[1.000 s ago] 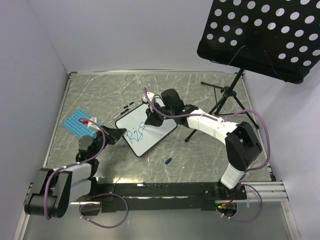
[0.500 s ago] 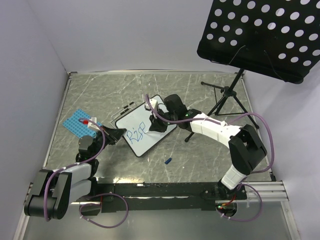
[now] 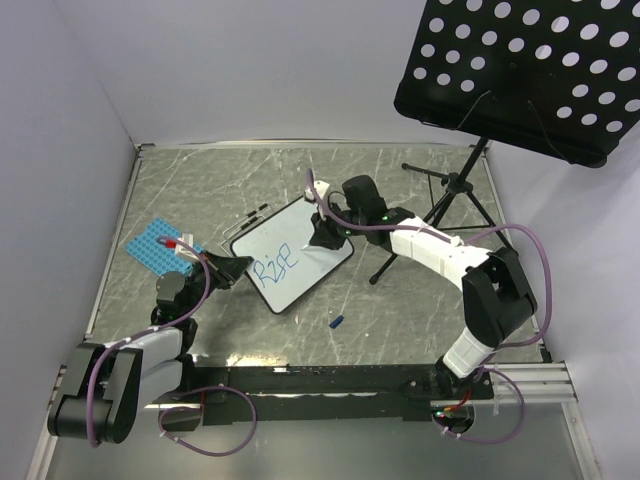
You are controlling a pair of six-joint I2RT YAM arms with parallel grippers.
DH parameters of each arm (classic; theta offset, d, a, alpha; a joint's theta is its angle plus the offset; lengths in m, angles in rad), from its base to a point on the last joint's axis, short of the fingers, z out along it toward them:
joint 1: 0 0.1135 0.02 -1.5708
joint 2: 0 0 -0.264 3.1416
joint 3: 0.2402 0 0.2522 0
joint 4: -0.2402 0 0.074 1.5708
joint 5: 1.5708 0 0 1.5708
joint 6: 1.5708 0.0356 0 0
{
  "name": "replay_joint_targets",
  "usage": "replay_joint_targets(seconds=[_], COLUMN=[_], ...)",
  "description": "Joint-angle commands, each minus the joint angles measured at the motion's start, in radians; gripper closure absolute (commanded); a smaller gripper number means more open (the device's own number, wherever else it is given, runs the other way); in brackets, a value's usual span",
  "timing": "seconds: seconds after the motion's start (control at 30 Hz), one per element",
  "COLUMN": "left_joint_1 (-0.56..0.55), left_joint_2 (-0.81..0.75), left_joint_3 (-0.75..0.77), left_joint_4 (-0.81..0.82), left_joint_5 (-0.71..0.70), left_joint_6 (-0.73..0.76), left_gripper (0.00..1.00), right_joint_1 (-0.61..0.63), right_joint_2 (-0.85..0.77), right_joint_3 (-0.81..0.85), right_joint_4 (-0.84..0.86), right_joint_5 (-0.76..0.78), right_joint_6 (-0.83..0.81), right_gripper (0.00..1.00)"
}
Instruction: Write a sentence on the whiteboard
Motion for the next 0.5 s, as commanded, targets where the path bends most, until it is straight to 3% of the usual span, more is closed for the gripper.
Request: replay_joint_targets(seconds=[0.0, 0.47], left_joint_1=[-0.006, -0.006], left_joint_2=[-0.027, -0.044], left_joint_3=[-0.052, -0.06], left_joint_4=[0.059, 0.049], left_joint_5=[0.026, 0.029], left_joint_6=[0.031, 0.042], left_gripper=[0.99, 0.99], right_joint_1=[-0.011, -0.017], right_joint_2=[-0.079, -0.181], right_joint_3=[0.056, -0.073], right_joint_4=[0.002, 0.011], right_joint_5=[-0.057, -0.168], right_joint_6=[0.035, 0.011], right_gripper=[1.0, 1.0])
